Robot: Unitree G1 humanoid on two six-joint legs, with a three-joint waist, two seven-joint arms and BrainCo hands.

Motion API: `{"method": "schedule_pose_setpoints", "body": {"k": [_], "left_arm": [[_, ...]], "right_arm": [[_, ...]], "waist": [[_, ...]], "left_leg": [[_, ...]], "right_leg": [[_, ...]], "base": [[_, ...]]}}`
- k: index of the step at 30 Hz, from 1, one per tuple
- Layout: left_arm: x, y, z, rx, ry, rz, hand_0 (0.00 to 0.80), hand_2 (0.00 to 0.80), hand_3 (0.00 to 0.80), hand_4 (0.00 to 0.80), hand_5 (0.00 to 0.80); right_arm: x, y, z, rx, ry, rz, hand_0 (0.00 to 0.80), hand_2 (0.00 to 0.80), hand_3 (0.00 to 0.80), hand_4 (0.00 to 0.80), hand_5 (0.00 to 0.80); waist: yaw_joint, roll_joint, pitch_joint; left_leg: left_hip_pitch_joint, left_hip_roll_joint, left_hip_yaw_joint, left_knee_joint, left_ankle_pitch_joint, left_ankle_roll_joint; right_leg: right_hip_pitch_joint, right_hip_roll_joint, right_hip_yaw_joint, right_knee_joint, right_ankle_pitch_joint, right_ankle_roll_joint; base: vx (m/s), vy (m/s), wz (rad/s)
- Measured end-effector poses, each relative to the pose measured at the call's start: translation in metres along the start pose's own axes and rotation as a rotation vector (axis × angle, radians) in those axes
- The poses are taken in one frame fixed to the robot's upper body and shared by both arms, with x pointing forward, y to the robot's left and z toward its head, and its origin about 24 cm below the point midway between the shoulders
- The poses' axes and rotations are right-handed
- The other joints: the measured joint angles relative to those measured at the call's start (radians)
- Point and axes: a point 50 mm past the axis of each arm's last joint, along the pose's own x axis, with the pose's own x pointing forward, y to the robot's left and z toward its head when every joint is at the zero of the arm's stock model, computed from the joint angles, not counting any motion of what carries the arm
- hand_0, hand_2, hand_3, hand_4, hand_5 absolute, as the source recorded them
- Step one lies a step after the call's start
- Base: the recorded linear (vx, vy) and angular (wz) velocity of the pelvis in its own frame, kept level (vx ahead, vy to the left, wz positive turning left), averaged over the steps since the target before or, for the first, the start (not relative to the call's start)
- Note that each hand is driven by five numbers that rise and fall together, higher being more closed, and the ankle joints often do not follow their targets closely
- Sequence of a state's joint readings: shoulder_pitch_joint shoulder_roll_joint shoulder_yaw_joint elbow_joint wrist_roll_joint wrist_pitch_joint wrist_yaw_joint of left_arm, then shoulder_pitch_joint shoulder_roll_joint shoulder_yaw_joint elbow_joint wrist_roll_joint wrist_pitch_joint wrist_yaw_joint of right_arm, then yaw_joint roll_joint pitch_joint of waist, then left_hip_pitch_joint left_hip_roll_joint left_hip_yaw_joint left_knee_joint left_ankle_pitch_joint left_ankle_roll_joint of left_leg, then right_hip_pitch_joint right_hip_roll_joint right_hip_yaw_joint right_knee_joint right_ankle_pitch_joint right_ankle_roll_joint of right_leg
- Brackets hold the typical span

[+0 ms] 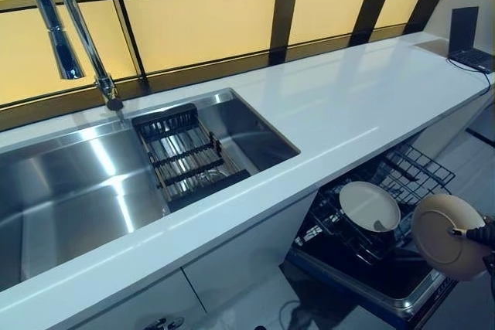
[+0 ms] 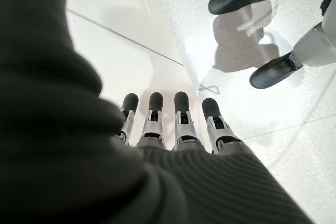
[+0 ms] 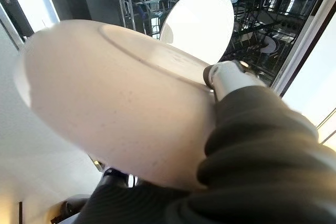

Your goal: Take plates into dishwasher

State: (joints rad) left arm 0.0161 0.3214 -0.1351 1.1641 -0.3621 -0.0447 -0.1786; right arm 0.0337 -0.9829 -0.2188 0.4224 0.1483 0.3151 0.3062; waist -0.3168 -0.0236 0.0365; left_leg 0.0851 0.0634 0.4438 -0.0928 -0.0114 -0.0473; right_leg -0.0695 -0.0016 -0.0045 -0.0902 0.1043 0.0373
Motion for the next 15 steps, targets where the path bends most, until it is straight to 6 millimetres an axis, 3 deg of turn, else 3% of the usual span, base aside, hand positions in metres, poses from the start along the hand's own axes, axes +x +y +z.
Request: {"method": "schedule_pose_setpoints", "body": {"k": [7,15], "left_arm": [[0.000,0.000,0.001,0.000,-0.001,0.000,0.000,0.000,0.000,0.000,0.000],[0.002,-0.009,-0.002,-0.011,0.004,-0.018,0.000,0.000,0.000,0.000,0.000]], "right_arm": [[0.001,0.023,0.021,-0.085,-0.104,0.067,0.800,0.800,0.800,0.800,0.800],[-0.001,0.031,0.036,-0.170,-0.162,0.078,0.800,0.800,0.800,0.800,0.800]], "waist": [[-0.006,0.013,0.000],[-0.002,0.034,0.001]], "left_leg": [[-0.004,-0.004,0.005,0.000,-0.001,0.001],[-0.010,-0.003,0.004,0.000,-0.001,0.002]], "right_leg": [[-0.006,-0.003,0.004,0.000,0.003,-0.004],[-0.013,-0.003,0.004,0.000,0.003,-0.004]], "base": [[-0.006,-0.002,-0.01],[0.000,0.000,0.00]]}}
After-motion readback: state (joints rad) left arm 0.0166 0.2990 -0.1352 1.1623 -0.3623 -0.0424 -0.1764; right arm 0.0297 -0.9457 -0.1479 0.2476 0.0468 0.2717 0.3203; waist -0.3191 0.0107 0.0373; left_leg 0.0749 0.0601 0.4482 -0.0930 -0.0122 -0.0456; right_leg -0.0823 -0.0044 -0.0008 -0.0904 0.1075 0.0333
